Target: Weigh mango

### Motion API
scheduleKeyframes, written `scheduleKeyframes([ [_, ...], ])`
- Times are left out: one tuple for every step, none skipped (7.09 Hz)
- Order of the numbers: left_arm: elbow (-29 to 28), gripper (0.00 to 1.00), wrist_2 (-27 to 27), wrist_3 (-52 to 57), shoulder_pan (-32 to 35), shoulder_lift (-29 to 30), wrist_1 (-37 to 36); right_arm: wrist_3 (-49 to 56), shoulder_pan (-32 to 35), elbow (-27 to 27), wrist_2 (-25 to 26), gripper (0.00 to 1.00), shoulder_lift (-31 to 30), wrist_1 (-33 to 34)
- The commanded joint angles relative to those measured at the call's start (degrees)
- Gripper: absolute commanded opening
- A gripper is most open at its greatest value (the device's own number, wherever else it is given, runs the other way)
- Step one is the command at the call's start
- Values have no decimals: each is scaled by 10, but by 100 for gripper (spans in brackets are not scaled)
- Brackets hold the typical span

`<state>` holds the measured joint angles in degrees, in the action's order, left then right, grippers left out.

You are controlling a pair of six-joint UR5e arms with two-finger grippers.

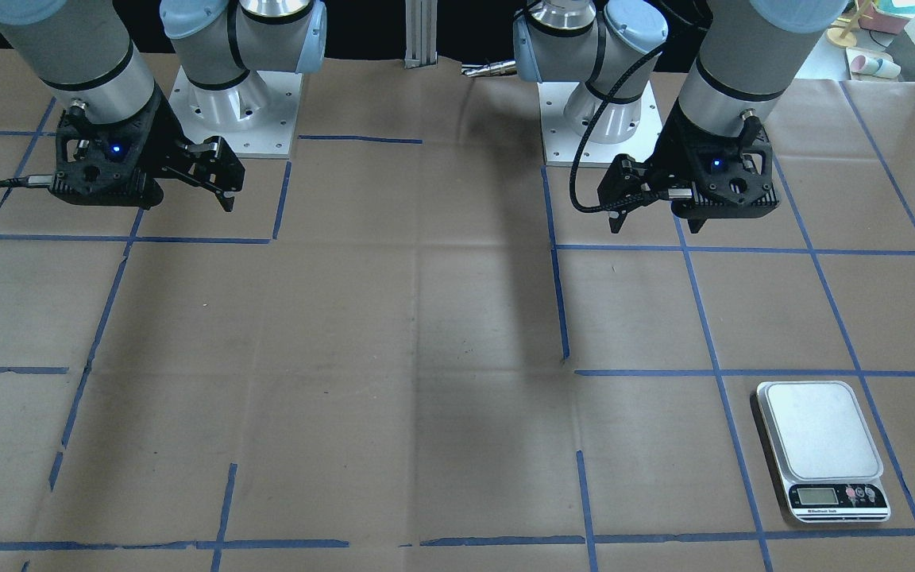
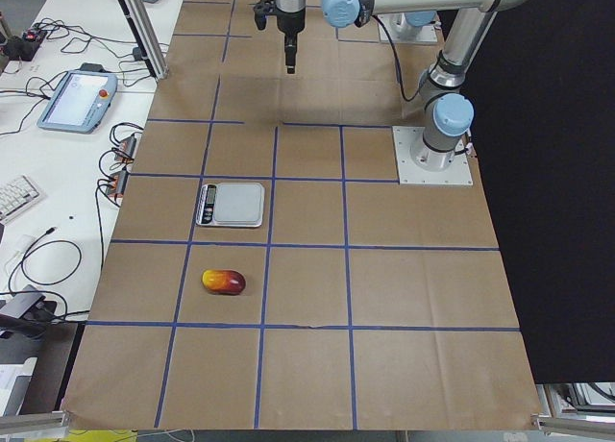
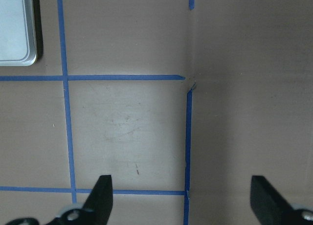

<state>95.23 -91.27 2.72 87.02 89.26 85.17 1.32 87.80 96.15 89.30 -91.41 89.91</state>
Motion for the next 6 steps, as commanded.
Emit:
scheduleKeyframes([
  [6, 100, -4, 23, -27, 3, -6, 0, 0, 0, 0, 100, 0, 0],
  [6, 100, -1, 125, -93, 17, -8, 0, 0, 0, 0, 100, 0, 0],
  [8, 100, 0, 167, -162, 35, -22, 0, 0, 0, 0, 100, 0, 0],
  [2, 100, -1, 187, -211, 69, -39, 0, 0, 0, 0, 100, 0, 0],
  [-10, 100, -1, 265, -249, 105, -76, 0, 0, 0, 0, 100, 0, 0],
  [-10, 100, -4, 340, -282, 143, -191, 0, 0, 0, 0, 100, 0, 0],
])
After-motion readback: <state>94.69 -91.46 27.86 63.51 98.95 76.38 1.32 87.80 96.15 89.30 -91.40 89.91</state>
